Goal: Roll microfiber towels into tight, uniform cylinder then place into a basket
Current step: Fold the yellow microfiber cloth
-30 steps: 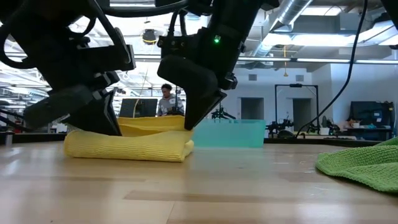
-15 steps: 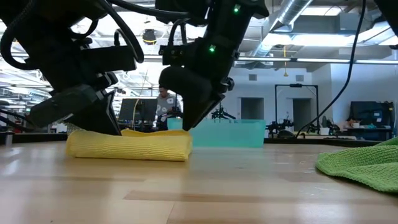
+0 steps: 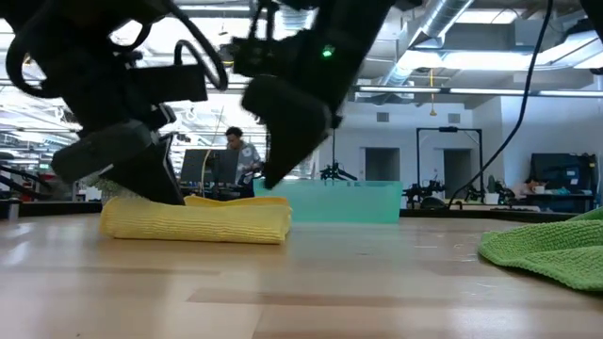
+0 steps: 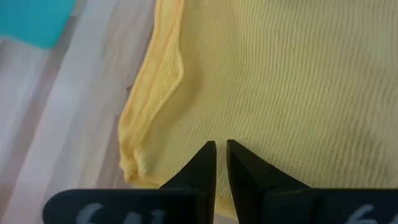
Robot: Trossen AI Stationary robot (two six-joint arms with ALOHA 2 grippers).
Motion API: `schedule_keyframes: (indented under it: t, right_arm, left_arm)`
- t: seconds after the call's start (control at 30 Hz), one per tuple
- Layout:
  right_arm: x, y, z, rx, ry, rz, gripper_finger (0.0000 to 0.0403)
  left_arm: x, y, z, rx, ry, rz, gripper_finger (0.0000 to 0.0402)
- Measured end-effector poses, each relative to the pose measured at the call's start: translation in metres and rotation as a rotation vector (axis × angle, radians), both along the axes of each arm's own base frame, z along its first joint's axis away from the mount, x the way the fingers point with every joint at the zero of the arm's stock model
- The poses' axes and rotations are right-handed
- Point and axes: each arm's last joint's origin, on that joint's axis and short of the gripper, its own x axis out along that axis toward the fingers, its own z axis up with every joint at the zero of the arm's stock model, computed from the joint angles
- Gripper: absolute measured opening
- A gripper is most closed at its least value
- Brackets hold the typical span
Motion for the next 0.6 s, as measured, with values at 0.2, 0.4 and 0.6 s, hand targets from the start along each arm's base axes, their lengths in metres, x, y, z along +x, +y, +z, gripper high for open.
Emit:
schedule_keyframes:
  t: [0.2, 0.4, 0.6]
  right_arm:
    - [0.008, 0.005, -0.018, -0.036, -0.003, 0.080, 0.0135]
    - [0.010, -0.007, -0.017, -0.019, -0.007, 0.027, 0.0119]
    - [0.011, -0.012, -0.017, 0.002, -0.013, -0.008, 0.0117]
  left_arm:
    - [0.000, -0.001, 0.014, 0.027, 0.059, 0.044, 0.0029]
    - [-0.004, 0.002, 0.011, 0.093, 0.058, 0.051, 0.0029]
    - [-0.006, 0.012, 0.001, 0.112, 0.032, 0.088, 0.0029]
